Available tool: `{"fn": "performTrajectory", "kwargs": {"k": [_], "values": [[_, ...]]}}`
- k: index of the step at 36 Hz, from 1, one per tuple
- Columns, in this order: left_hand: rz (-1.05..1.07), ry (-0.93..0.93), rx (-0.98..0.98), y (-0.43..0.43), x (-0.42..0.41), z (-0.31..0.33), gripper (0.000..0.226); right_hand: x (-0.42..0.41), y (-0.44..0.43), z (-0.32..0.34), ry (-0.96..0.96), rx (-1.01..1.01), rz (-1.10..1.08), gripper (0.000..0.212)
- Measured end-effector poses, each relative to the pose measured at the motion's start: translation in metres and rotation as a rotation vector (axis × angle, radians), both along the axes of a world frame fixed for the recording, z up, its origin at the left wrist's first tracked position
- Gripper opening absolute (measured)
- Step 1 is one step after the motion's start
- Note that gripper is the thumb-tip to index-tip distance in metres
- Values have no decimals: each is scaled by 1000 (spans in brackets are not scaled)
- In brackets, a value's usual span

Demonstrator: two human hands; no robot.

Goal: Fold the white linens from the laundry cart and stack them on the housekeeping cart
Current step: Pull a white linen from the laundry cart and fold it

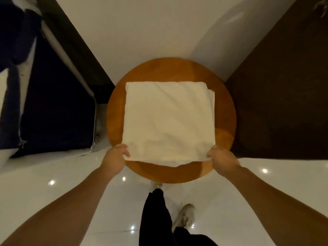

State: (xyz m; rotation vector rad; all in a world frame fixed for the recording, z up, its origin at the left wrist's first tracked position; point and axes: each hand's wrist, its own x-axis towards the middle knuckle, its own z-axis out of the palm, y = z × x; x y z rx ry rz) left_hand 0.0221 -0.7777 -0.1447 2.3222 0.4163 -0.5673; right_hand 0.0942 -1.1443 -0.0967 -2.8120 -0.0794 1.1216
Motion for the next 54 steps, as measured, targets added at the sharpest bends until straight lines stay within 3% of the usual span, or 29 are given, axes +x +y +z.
{"fn": "performTrajectory", "kwargs": {"k": [2,6,10,13,17,21,26,33,39,46,54], "values": [[6,83,38,-2,-2,-8,30,-1,-2,-12,82,2,-30,15],[177,32,101,-9,16,-7,19,16,1,-30,-8,53,-150,31],[342,102,-51,-15,45,-15,71,40,17,-45,37,121,-269,83],[380,149,-87,-24,58,-26,93,40,27,-67,103,137,-310,95],[376,178,-56,-33,65,-42,101,32,32,-92,35,164,-382,91],[359,139,-75,-35,76,-53,98,41,38,-100,-92,203,-439,70],[392,51,-116,-28,107,-64,92,81,47,-106,-197,216,-430,62],[395,-5,-117,-19,156,-67,89,145,55,-106,-179,185,-418,59],[392,2,-96,-16,160,-63,89,151,54,-103,-127,141,-387,60],[334,-61,149,-19,138,-18,70,122,51,-62,-157,175,-399,63],[376,-136,-30,-30,90,87,58,77,58,46,-279,396,-382,49]]}}
